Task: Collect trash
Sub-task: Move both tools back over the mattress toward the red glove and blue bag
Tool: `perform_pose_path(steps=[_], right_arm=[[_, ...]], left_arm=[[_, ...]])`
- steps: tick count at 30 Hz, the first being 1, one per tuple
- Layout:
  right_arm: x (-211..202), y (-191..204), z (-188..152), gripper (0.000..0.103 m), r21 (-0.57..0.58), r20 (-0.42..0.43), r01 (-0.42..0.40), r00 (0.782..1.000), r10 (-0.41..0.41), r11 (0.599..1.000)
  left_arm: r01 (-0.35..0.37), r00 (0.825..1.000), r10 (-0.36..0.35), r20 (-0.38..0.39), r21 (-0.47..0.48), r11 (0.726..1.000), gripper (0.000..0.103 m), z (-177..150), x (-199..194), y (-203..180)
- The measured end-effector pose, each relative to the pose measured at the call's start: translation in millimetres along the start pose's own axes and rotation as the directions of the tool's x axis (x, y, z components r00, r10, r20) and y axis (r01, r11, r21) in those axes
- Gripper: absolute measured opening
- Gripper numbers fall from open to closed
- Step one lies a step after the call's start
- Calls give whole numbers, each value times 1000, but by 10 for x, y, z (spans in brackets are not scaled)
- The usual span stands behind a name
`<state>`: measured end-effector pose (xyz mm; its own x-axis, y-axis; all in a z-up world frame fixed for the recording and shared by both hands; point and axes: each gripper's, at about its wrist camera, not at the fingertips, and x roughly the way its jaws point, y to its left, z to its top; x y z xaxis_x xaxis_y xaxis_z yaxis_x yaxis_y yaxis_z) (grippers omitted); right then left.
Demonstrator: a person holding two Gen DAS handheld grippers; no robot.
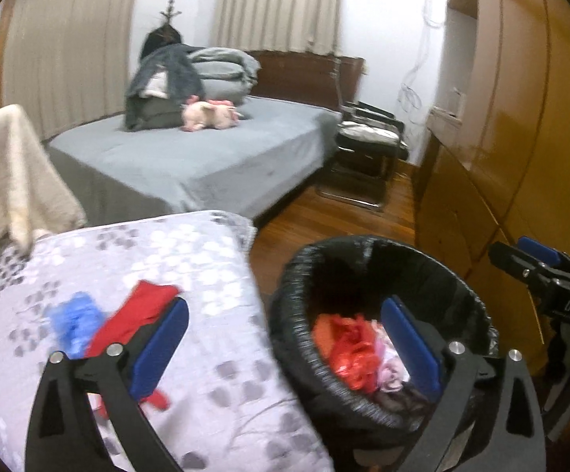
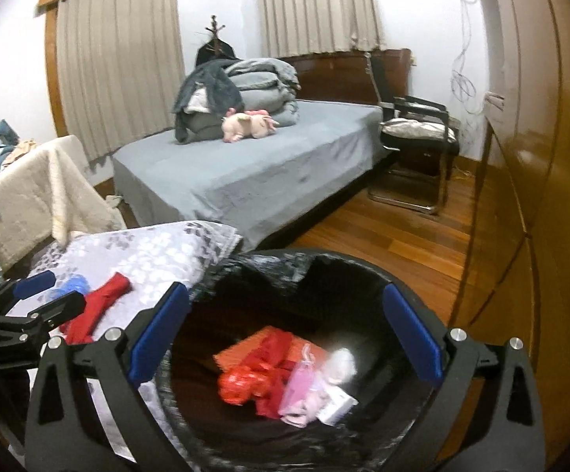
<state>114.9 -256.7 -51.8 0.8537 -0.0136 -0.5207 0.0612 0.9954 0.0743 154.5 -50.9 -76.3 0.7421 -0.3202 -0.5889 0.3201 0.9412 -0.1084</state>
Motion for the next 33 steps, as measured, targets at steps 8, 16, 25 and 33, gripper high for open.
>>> perform_pose_path(steps=[8, 16, 25, 33], right_arm=[[75, 599, 85, 97, -68, 3, -94, 996, 94, 993], [288, 1260, 57, 97, -137, -26, -193, 981, 191, 972], [684, 1924, -42, 97, -178, -75, -263, 964, 254, 948], [1214, 2406, -297, 97, -199, -146, -265, 960, 239, 944]], left_arm=[[-126, 991, 129, 37, -75, 989, 97, -129, -429, 598], [-250, 965, 258, 39, -151, 956, 97, -331, -720, 1203], [-340, 937, 348, 9, -189, 921, 97, -537, -730, 1719], [-364, 929, 369, -20, -224, 904, 97, -719, -547, 2076]])
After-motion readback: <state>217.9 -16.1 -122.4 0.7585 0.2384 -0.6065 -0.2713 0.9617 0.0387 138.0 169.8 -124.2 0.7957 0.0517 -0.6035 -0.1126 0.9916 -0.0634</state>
